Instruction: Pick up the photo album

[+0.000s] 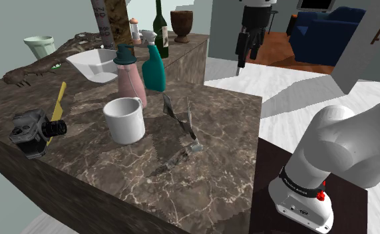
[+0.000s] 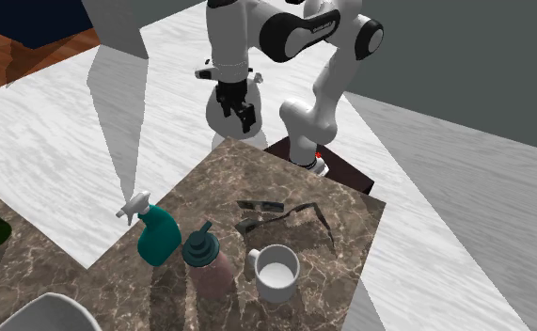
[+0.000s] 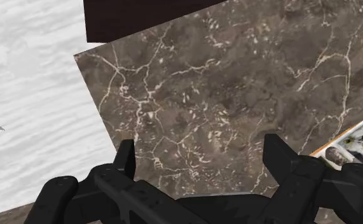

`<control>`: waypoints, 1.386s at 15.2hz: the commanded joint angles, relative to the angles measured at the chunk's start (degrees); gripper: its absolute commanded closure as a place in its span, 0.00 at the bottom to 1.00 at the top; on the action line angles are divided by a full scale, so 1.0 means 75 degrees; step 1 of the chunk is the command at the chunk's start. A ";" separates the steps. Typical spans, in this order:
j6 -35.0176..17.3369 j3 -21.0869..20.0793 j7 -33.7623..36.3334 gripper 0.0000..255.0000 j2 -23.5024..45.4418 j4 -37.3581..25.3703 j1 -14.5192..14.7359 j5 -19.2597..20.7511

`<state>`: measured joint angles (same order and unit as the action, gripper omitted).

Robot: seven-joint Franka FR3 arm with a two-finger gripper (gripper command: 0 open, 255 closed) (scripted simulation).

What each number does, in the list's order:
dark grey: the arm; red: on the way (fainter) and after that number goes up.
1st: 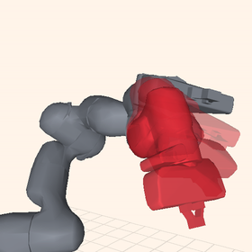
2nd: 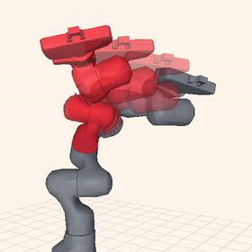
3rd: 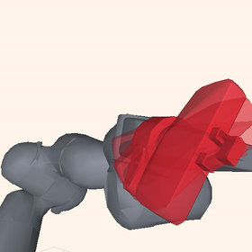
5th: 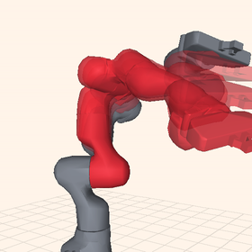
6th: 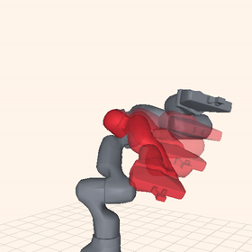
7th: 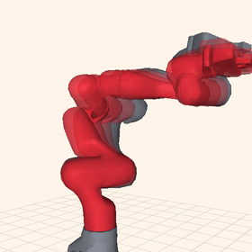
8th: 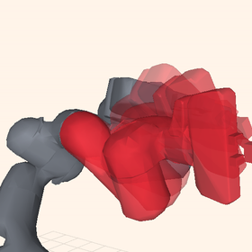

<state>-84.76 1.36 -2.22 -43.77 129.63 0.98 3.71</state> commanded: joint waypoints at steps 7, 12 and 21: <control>-0.0309 -0.1425 0.1652 0.00 0.0093 0.0143 0.0152 -0.0405; -0.0582 -0.2645 0.3046 0.00 0.0588 -0.0069 0.0189 -0.0628; -0.0932 -0.4971 0.5785 0.00 0.2435 -0.1222 -0.0130 -0.0329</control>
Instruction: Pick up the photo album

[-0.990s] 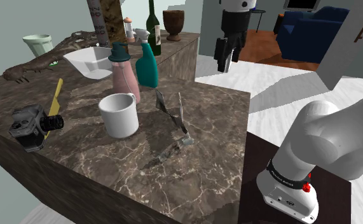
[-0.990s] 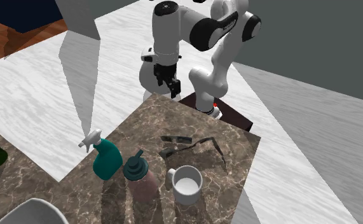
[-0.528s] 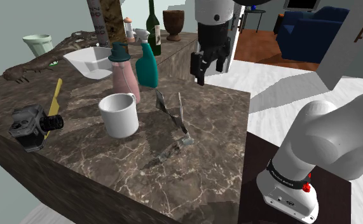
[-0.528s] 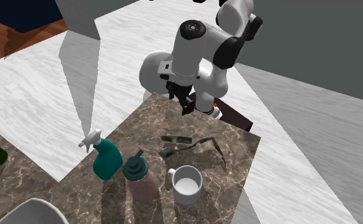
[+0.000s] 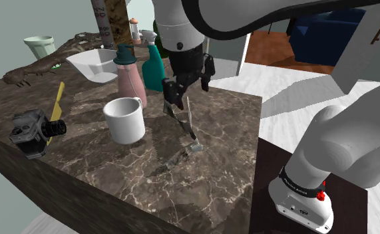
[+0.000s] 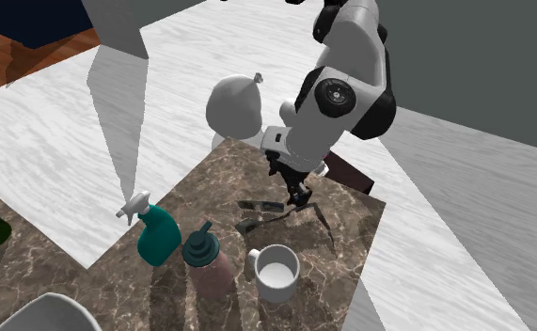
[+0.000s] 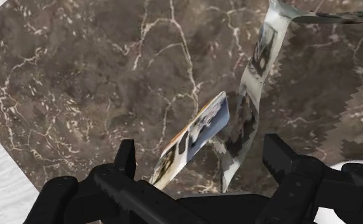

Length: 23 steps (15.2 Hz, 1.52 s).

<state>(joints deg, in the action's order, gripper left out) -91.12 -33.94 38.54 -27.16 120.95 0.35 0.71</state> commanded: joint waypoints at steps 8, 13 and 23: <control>-0.0575 -0.1034 0.1358 0.00 0.1029 -0.0084 -0.0191 0.0423; -0.0836 -0.1080 0.1436 1.00 0.1069 0.0154 -0.0184 0.0428; -0.0730 -0.1057 0.1400 1.00 0.1049 0.0060 -0.0185 0.0425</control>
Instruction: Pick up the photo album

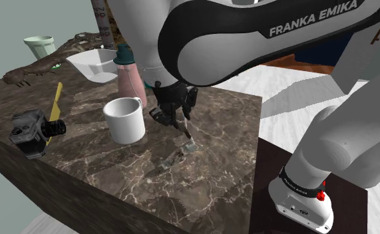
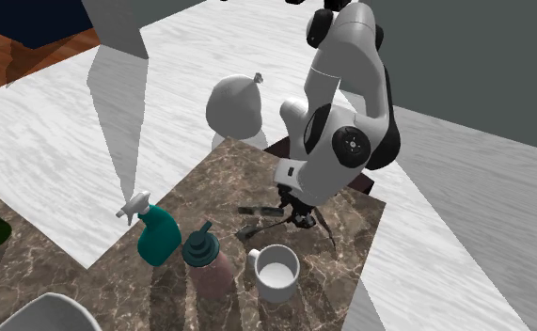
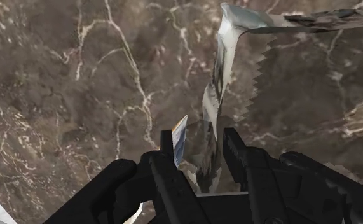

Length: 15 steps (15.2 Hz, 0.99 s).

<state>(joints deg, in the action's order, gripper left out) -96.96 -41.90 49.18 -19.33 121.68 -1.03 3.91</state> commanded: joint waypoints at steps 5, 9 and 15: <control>0.0540 0.0074 -0.0145 1.00 -0.0039 -0.0509 -0.0020 0.0001; 0.0935 0.0115 -0.0232 1.00 -0.0038 -0.0914 -0.0044 0.0022; 0.1445 0.0144 -0.0325 1.00 0.0010 -0.1476 -0.0086 0.0071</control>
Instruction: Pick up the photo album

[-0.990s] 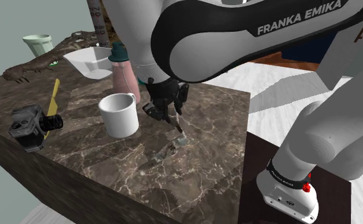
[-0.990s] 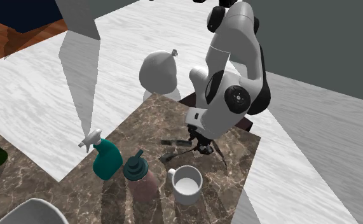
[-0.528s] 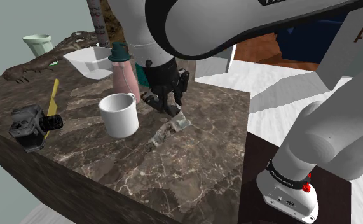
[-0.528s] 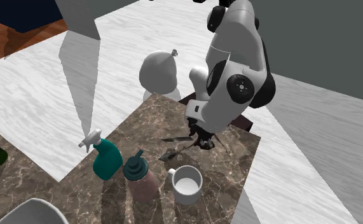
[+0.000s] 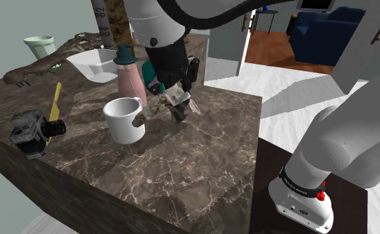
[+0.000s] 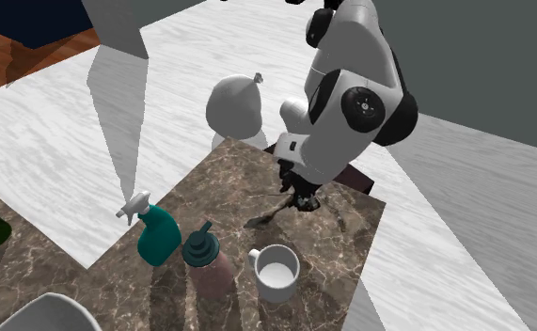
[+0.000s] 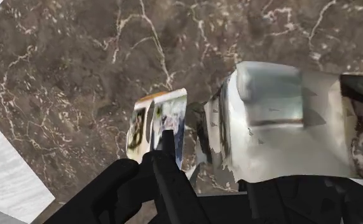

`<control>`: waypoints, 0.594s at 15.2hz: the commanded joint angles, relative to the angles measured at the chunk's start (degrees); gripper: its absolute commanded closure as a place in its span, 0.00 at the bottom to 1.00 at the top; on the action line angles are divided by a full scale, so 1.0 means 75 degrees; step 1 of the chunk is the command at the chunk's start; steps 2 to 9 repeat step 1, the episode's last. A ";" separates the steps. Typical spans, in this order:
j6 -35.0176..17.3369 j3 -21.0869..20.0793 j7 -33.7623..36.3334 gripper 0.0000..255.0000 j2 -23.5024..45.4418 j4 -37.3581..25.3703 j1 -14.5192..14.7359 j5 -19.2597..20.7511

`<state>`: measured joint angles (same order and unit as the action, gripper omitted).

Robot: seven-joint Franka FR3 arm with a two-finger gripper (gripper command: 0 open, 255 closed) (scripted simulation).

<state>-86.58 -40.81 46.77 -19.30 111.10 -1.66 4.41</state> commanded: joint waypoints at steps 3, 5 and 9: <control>0.0062 -0.0003 -0.0004 1.00 0.0008 -0.0066 -0.0003 0.0005; 0.0062 -0.0003 -0.0004 1.00 0.0008 -0.0066 -0.0003 0.0005; 0.0062 -0.0003 -0.0004 1.00 0.0008 -0.0066 -0.0003 0.0005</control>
